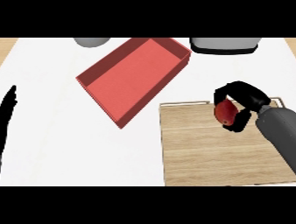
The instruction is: Pick the pear from the tray and place it in the cardboard box
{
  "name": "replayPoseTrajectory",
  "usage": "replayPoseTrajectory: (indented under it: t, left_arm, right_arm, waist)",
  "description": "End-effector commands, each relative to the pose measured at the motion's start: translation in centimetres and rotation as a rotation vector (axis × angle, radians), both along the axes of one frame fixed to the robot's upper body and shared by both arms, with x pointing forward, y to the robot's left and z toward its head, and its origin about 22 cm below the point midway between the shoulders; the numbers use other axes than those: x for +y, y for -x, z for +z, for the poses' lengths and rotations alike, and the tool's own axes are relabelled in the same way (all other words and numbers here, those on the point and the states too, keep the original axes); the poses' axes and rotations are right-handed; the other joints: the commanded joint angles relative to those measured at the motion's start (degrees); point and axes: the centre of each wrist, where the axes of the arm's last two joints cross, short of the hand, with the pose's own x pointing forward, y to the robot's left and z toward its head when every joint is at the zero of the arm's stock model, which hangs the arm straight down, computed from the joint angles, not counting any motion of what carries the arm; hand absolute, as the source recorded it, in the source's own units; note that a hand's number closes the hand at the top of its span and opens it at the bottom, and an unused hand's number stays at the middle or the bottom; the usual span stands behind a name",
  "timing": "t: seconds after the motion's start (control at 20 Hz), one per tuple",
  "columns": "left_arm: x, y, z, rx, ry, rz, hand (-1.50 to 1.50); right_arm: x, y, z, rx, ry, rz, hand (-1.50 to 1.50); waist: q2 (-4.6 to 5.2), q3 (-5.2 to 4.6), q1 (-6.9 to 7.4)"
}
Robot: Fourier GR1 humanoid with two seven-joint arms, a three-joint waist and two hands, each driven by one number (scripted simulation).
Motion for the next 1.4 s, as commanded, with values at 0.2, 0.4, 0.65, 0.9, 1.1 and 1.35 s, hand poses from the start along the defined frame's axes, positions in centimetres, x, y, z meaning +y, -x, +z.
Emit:
replayPoseTrajectory:
  t: [0.2,0.4,0.65,0.9,1.1,1.35]
  left_arm:
    - [-0.3,0.0,-0.1,0.012,-0.002,0.002,0.0]
    - [0.9,-0.7,-0.1,0.005,-0.013,0.018,0.0]
    - [-0.8,1.0,-1.4,0.001,-0.002,0.02,0.0]
    - [-1.3,0.0,-0.5,0.014,0.007,-0.006,0.0]
    - [0.5,-0.3,-0.5,-0.018,0.0,0.001,0.0]
    - [-2.5,0.0,0.0,-0.001,0.006,-0.027,0.0]
  right_arm:
    - [0.8,-1.8,3.0,-0.356,0.132,-0.364,1.5]
    - [3.7,-3.0,7.7,-0.495,0.049,-0.373,1.5]
    - [5.3,-1.8,11.3,-0.669,-0.044,-0.241,1.5]
    - [10.1,-1.4,14.5,-0.639,-0.123,-0.176,1.5]
    - [13.0,-2.3,16.4,-0.566,-0.25,-0.175,1.5]
    - [17.7,-4.0,16.2,-0.501,-0.342,-0.219,1.5]
  waist:
    - [-0.02,0.19,-0.56]
    - [0.05,0.14,-0.93]
    - [-0.11,0.18,-0.64]
    - [0.1,0.2,-0.18]
    - [0.34,0.17,0.12]
    - [0.51,0.23,1.25]
